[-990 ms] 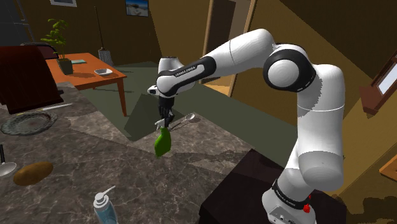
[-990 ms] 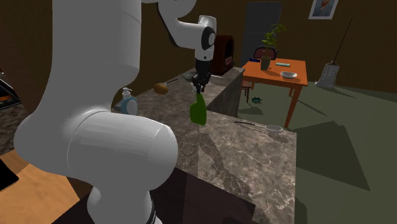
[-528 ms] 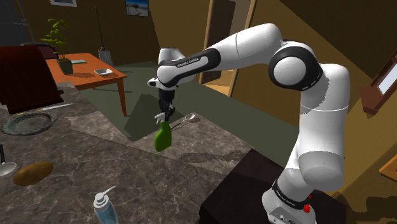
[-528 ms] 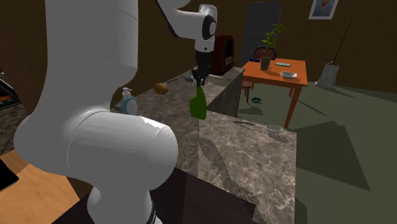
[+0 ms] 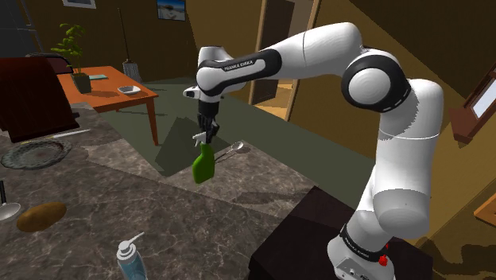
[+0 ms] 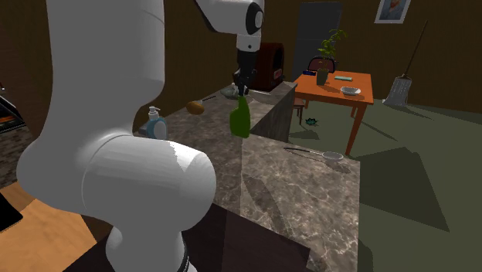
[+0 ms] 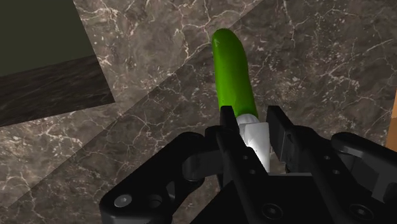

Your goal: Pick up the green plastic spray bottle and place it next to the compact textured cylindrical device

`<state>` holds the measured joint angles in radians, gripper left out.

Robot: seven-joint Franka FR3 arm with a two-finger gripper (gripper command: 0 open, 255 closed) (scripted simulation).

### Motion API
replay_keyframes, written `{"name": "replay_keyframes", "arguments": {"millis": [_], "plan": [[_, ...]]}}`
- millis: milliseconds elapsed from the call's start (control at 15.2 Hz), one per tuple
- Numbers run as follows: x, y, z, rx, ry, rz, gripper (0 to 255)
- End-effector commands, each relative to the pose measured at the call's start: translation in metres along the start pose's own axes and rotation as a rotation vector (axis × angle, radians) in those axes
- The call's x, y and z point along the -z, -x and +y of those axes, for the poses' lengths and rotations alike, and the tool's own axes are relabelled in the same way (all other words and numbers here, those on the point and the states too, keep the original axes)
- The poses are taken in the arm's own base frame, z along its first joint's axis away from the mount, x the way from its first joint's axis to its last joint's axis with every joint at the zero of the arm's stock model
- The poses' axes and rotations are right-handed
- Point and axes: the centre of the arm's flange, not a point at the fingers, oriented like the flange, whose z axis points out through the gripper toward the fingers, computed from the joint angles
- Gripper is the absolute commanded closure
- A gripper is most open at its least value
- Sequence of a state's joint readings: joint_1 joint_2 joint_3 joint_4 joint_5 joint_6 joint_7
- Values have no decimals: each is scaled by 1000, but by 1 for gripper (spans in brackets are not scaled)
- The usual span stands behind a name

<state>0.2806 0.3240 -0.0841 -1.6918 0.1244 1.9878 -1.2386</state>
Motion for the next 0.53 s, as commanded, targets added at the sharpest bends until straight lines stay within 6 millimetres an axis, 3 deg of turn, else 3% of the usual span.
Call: {"name": "replay_keyframes", "arguments": {"millis": [0,462], "plan": [[11,-1,0,0,0,0,255],[48,-4,-2,0,0,0,255]]}}
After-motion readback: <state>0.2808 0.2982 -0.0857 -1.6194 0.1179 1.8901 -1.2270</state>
